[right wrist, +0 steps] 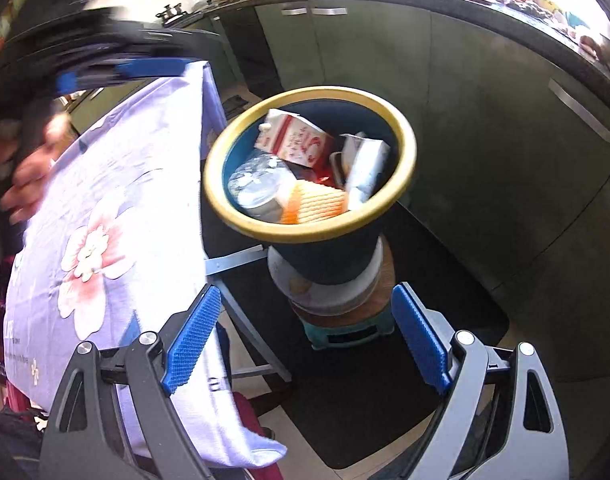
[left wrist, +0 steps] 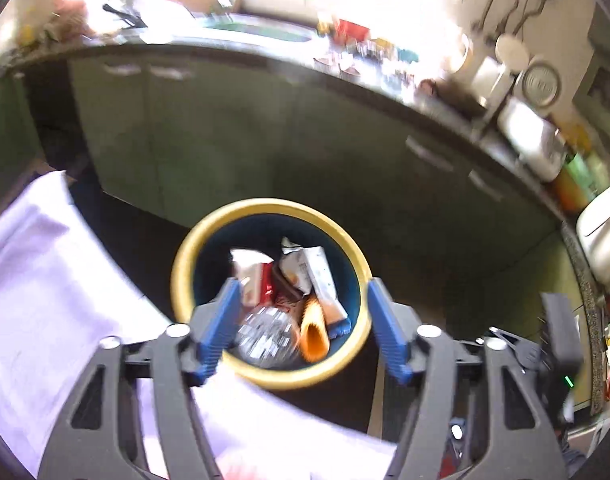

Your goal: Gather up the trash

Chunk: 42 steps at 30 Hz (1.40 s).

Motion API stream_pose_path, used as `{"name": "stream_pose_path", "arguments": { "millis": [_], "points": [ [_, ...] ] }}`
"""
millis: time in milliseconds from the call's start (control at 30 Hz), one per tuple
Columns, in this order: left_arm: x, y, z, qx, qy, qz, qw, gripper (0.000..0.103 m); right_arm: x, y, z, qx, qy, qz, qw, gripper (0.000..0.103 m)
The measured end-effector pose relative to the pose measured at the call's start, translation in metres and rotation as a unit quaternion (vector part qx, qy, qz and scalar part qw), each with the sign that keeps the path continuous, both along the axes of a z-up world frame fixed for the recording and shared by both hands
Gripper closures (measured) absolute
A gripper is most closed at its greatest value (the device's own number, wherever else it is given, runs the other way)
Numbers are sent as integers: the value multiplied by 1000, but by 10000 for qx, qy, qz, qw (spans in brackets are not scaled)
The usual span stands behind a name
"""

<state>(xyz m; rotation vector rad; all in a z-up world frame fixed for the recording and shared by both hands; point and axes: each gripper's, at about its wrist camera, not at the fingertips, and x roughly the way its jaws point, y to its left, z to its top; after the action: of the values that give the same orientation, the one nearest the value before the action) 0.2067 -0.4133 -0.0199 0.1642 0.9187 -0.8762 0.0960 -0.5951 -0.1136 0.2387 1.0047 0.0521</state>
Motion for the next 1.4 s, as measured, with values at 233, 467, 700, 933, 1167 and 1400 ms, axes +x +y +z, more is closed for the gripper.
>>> {"name": "stream_pose_path", "arguments": {
  "millis": [233,467,700,933,1167,1400],
  "points": [
    [-83,140,33,-227,-716,918,9929,11,-8,47,11,-107,-182,383,9990,17],
    [-159,264,55,-295,-1451,2186,9645,7,-24,111,36,-377,-502,931,9937,11],
    [-214,352,70,-136,-1957,3492,9163,7,-48,164,64,-936,-970,1259,9828,11],
    [-247,389,60,34,-1985,4133,8887,7,-75,182,91,-1316,-1545,1054,9735,6],
    [-265,400,56,17,-2084,4272,8798,7,-90,184,98,-1205,-1650,1069,9731,5],
    [-270,397,62,2,-2204,4209,8799,7,-87,181,98,-1119,-1675,999,9744,5]
  ]
}}
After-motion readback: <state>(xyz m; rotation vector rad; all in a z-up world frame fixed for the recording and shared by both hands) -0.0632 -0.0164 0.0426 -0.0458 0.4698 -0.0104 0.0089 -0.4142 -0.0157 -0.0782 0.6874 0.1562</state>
